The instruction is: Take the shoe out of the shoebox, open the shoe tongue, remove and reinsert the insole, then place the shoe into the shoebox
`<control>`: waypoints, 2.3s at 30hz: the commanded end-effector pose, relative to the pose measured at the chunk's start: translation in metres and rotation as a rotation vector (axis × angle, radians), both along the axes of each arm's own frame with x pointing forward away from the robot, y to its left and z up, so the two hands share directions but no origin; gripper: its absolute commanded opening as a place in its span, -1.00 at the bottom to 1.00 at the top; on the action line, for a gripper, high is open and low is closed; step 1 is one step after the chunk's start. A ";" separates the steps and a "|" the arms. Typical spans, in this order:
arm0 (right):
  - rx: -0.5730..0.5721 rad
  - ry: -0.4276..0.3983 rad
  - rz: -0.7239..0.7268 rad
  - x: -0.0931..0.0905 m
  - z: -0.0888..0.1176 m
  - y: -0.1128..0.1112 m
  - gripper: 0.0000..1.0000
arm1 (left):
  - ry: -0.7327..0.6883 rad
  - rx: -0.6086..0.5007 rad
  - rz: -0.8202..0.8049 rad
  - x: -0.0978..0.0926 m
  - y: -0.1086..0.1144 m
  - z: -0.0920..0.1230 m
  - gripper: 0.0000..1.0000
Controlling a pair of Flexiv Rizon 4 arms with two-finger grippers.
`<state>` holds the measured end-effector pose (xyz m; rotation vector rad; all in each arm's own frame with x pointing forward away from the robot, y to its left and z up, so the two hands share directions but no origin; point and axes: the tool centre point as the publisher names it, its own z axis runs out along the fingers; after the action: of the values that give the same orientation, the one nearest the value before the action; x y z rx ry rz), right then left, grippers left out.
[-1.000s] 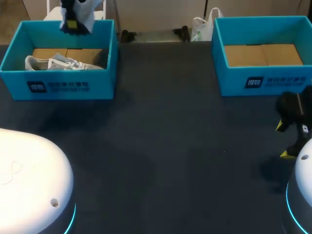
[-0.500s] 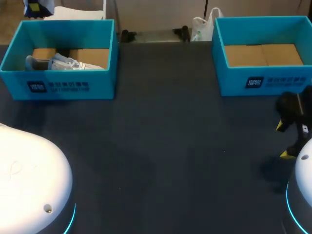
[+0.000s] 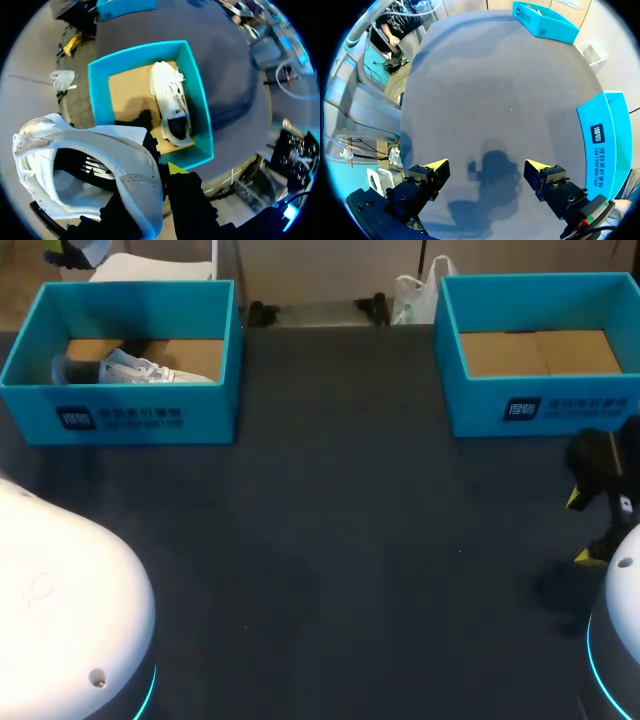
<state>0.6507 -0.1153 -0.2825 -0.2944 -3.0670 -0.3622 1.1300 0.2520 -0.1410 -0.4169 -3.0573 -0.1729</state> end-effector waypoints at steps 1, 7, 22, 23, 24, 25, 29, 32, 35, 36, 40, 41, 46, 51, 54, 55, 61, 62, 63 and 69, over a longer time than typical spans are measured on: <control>-0.003 -0.002 -0.002 -0.001 -0.001 0.001 1.00 | -0.146 -0.079 -0.265 -0.028 0.019 0.004 -1.00; -0.003 -0.002 -0.002 -0.001 -0.001 0.001 1.00 | -0.146 -0.079 -0.265 -0.028 0.019 0.004 -1.00; -0.003 -0.002 -0.002 -0.001 -0.001 0.001 1.00 | -0.076 -0.161 -0.776 0.002 0.052 0.008 -1.00; -0.003 -0.002 -0.002 -0.001 -0.001 0.001 1.00 | -0.070 -0.158 -0.814 0.004 0.056 0.007 -1.00; -0.003 -0.002 -0.002 -0.001 -0.001 0.001 1.00 | -0.065 -0.136 -0.807 0.011 0.060 0.007 -1.00; -0.003 -0.002 -0.002 -0.001 -0.001 0.001 1.00 | -0.074 -0.047 -0.748 0.019 0.064 0.006 -1.00; -0.003 -0.002 -0.002 -0.001 -0.001 0.001 1.00 | -0.074 -0.047 -0.748 0.019 0.064 0.006 -1.00; -0.003 -0.002 -0.002 -0.001 -0.001 0.001 1.00 | -0.074 -0.047 -0.748 0.019 0.064 0.006 -1.00; -0.003 -0.002 -0.002 -0.001 -0.001 0.001 1.00 | -0.074 -0.047 -0.748 0.019 0.064 0.006 -1.00; -0.003 -0.002 -0.002 -0.001 -0.001 0.001 1.00 | -0.074 -0.047 -0.748 0.019 0.064 0.006 -1.00; -0.003 -0.002 -0.002 -0.001 -0.001 0.001 1.00 | -0.074 -0.042 -0.863 0.025 0.068 0.002 -1.00; -0.003 -0.002 -0.002 -0.001 -0.001 0.001 1.00 | -0.085 -0.030 -0.903 0.026 0.069 0.000 -1.00; -0.003 -0.002 -0.002 -0.001 -0.001 0.001 1.00 | -0.048 -0.028 -1.036 0.028 0.075 -0.013 -1.00; -0.003 -0.002 -0.002 -0.001 -0.001 0.001 1.00 | -0.020 0.025 -1.137 0.022 0.071 -0.029 -1.00; -0.003 -0.002 -0.002 -0.001 -0.001 0.001 1.00 | -0.002 0.062 -1.147 0.020 0.065 -0.045 -1.00; -0.003 -0.002 -0.002 -0.001 -0.001 0.001 1.00 | 0.004 0.062 -1.151 0.020 0.064 -0.050 -1.00; -0.003 -0.002 -0.002 -0.001 -0.001 0.001 1.00 | 0.025 0.055 -1.154 0.030 0.061 -0.067 -1.00; -0.003 -0.002 -0.002 -0.001 -0.001 0.001 1.00 | 0.025 0.055 -1.154 0.030 0.061 -0.067 -1.00; -0.003 -0.002 -0.002 -0.001 -0.001 0.001 1.00 | 0.025 0.055 -1.154 0.030 0.061 -0.067 -1.00; -0.003 -0.002 -0.002 -0.001 -0.001 0.001 1.00 | 0.025 0.055 -1.154 0.030 0.061 -0.067 -1.00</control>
<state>0.6507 -0.1153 -0.2824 -0.2944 -3.0670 -0.3621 1.1585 0.3134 -0.2104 -2.0423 -2.3588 -0.2707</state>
